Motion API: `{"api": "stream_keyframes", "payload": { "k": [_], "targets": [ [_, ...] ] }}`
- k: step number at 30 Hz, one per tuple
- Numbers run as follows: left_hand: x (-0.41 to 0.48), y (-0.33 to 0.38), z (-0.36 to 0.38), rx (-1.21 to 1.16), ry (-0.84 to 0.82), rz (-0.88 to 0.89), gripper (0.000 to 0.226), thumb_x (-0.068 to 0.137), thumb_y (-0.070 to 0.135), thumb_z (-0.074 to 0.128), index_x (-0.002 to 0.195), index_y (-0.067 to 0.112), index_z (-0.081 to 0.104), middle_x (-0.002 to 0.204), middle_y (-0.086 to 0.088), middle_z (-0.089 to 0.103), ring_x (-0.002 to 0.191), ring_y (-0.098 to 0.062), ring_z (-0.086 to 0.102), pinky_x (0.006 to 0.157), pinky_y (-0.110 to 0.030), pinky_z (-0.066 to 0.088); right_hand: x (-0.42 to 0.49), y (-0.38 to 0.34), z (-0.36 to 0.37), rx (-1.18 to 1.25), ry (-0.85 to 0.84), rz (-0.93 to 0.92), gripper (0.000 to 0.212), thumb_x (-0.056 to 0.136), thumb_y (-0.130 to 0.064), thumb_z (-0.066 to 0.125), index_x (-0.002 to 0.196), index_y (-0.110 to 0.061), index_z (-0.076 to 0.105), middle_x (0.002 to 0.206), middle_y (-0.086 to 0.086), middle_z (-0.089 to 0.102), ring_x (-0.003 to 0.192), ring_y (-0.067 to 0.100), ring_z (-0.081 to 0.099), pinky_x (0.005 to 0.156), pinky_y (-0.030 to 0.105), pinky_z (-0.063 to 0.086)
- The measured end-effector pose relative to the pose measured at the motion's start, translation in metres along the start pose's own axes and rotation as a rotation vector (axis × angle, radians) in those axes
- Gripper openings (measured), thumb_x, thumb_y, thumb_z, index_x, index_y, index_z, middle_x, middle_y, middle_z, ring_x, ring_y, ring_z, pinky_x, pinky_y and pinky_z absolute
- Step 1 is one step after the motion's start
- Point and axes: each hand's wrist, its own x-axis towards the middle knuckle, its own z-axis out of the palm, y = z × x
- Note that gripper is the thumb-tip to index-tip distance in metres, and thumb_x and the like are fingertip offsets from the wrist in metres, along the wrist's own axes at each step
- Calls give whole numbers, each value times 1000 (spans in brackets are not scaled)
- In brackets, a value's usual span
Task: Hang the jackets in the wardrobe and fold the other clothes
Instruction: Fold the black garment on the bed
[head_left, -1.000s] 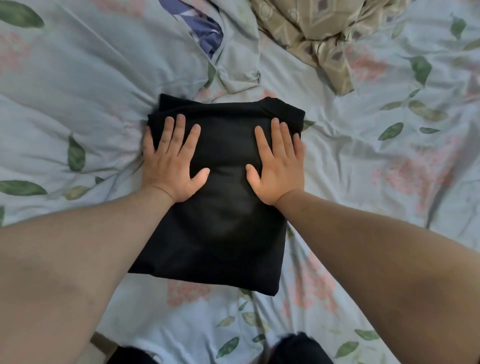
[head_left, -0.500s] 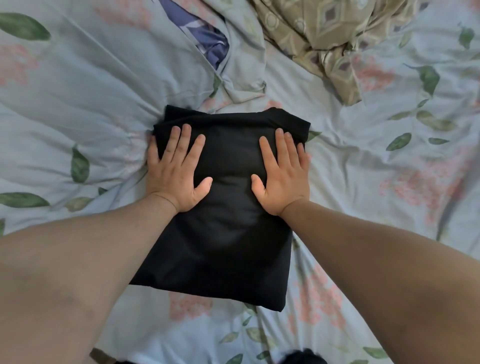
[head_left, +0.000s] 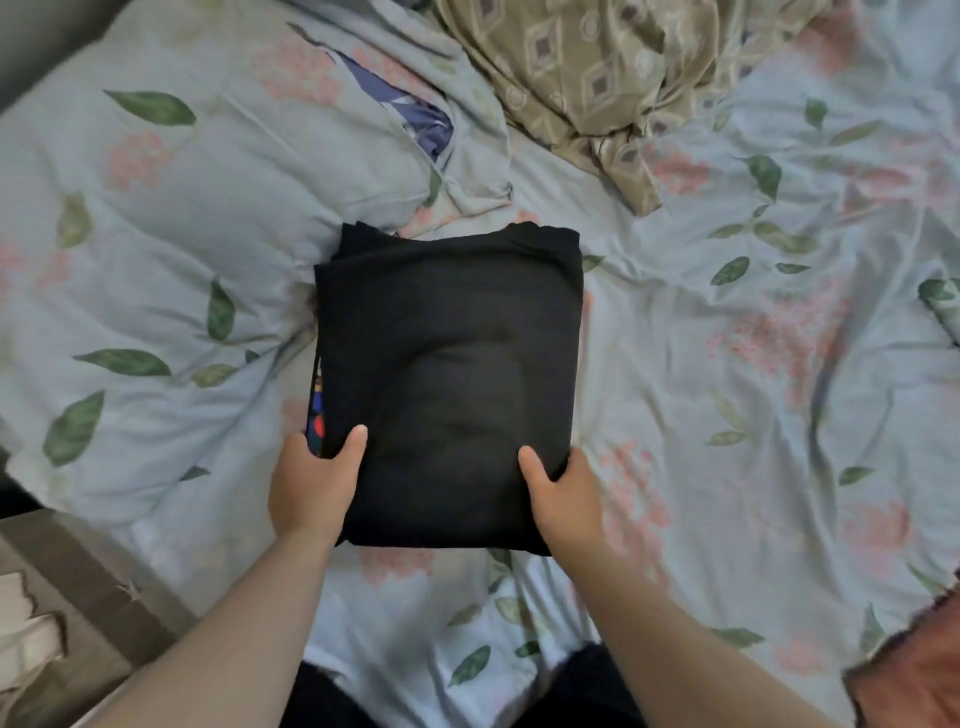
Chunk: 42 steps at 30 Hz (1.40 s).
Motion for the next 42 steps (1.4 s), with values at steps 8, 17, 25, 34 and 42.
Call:
{"api": "stream_keyframes", "payload": {
  "k": [8,17,25,34,42],
  "targets": [
    [-45,-51,-39,-381,-585,-362,28,92,22,69,116,10,64,103,-12,76,89,-30,74,76,-41,60,-39,19,-55,187,-407,360,32,97,-21,64,128,-12,59,116,3,73,105,22,70,98,41,54],
    [-111,-84,-71,-237,-778,-830,43,87,30,73,114,-3,67,102,-24,73,87,-39,73,71,-44,59,-118,49,-86,-620,-269,69,58,92,-27,65,142,-5,44,141,17,51,127,33,53,108,42,43],
    [-105,-82,-70,-315,-814,-844,39,86,30,73,110,-1,71,102,-21,74,81,-34,74,69,-40,60,-97,0,10,-1096,-952,-513,53,105,-28,33,156,-13,27,160,3,32,146,24,31,119,36,27],
    [-109,-66,-69,-640,-775,-908,17,83,15,72,92,1,74,88,-14,75,68,-23,74,55,-30,59,-90,12,-12,-624,-581,-317,49,89,-4,38,129,-14,64,132,7,64,122,26,59,108,28,41],
    [-99,-39,-85,-967,-563,-1080,8,79,1,59,86,0,63,63,-16,69,60,-31,70,37,-33,53,-78,57,-98,-949,-389,-932,88,63,7,77,144,-11,49,149,26,42,132,44,49,102,52,47]
  ]
}}
